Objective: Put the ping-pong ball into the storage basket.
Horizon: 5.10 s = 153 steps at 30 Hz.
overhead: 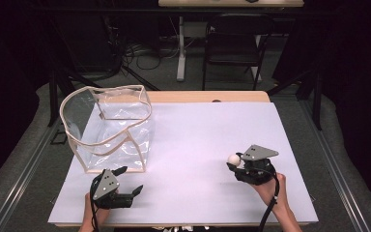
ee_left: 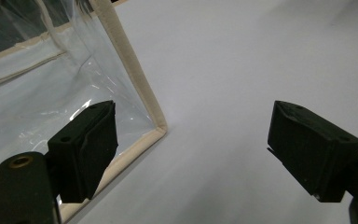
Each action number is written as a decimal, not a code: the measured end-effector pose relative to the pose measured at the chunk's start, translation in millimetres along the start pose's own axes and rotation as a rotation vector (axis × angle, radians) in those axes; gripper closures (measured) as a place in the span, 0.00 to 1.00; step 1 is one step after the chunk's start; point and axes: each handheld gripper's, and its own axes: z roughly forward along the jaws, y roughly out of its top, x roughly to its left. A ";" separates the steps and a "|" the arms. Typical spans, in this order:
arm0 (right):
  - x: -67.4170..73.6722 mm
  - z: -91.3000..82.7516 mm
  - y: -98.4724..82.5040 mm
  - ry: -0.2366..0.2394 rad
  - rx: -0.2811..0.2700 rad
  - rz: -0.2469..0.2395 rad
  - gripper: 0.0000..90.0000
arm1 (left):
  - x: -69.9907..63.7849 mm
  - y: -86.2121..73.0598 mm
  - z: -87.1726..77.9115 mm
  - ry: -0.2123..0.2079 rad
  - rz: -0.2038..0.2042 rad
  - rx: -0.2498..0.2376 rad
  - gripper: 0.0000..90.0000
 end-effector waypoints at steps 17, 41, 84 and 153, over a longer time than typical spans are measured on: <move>-2.8 3.3 16.0 -0.001 -0.020 -0.012 0.57 | -0.2 0.2 0.3 0.000 0.004 0.000 0.18; -2.4 15.1 38.3 0.022 -0.032 -0.034 0.57 | 0.1 -0.6 0.8 -0.003 -0.002 -0.001 0.18; 0.3 40.9 81.0 0.069 -0.037 -0.097 0.57 | -0.6 -0.5 1.0 -0.007 0.006 0.001 0.18; -10.9 80.9 147.2 0.100 -0.043 -0.114 0.57 | -0.5 -0.2 1.7 -0.009 0.006 -0.002 0.18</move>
